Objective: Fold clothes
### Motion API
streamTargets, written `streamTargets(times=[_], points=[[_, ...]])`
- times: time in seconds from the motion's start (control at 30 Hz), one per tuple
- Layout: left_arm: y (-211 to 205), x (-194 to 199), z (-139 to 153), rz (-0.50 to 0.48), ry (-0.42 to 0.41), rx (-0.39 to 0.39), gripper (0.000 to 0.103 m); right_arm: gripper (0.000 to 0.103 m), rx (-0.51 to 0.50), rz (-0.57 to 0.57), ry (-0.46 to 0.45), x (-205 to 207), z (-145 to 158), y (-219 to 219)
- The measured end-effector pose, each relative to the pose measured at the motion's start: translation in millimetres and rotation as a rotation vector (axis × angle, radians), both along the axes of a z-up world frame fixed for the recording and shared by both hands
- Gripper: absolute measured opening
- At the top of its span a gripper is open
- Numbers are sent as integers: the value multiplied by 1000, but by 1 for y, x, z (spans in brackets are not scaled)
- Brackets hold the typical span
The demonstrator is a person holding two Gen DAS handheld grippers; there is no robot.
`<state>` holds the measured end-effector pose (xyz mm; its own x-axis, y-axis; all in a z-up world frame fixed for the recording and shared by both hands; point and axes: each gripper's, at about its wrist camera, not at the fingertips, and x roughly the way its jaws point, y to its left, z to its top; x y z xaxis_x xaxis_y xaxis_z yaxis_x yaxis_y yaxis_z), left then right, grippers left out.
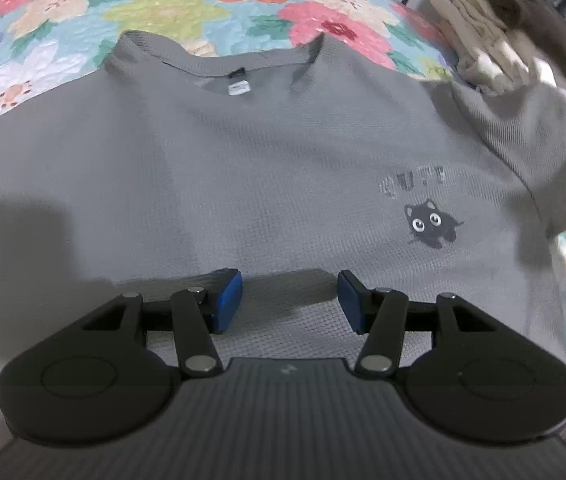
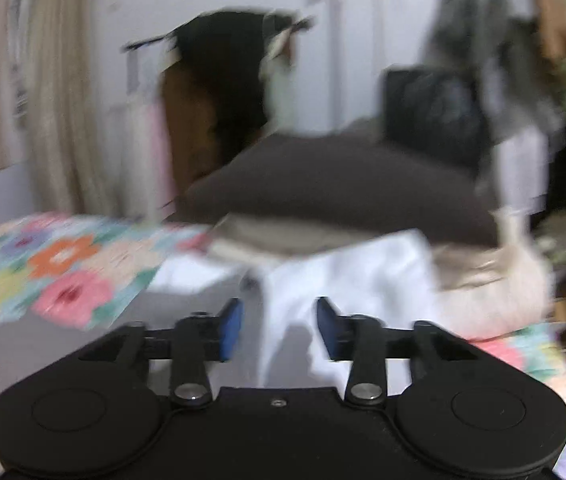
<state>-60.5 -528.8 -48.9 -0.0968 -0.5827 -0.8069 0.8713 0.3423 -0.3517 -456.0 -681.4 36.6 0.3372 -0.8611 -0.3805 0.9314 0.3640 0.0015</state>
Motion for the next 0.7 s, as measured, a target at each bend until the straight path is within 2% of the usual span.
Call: streamTargets(times=[0.03, 0.13, 0.23, 0.3, 0.4, 0.5, 0.6, 0.7], points=[[2, 4, 0, 4, 15, -11, 53, 49, -10, 19, -17, -1, 8, 4], [7, 21, 2, 20, 34, -43, 55, 49, 9, 175, -53, 20, 26, 12], [11, 44, 4, 70, 16, -57, 62, 52, 125, 378, -29, 67, 26, 7], [12, 60, 5, 99, -2, -53, 62, 52, 220, 502, 38, 115, 15, 0], [14, 88, 3, 118, -6, -48, 62, 52, 315, 626, 156, 185, -10, -17], [12, 113, -1, 134, -9, -40, 62, 52, 381, 673, 209, 240, -34, -36], [10, 131, -4, 149, -37, -29, 62, 54, 371, 676, 251, 278, -52, -47], [14, 146, -10, 173, -49, -26, 62, 56, 383, 661, 334, 308, -71, -55]])
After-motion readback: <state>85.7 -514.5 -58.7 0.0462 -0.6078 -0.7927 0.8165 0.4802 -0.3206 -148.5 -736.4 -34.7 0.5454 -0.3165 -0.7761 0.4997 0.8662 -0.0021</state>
